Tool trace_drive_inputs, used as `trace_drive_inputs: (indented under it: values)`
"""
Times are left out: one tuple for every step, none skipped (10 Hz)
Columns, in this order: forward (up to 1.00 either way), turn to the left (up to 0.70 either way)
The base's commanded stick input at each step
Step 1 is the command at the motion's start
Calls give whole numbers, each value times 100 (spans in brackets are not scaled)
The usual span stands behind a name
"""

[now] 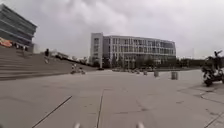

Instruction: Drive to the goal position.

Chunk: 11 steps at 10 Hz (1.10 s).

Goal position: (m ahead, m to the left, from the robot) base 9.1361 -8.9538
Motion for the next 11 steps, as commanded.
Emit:
trace_drive_inputs:
  values:
    - [50,0]
    - [50,0]
    - [50,0]
    - [50,0]
    - [50,0]
    - [50,0]
    - [50,0]
    - [50,0]
    - [50,0]
    - [50,0]
    - [50,0]
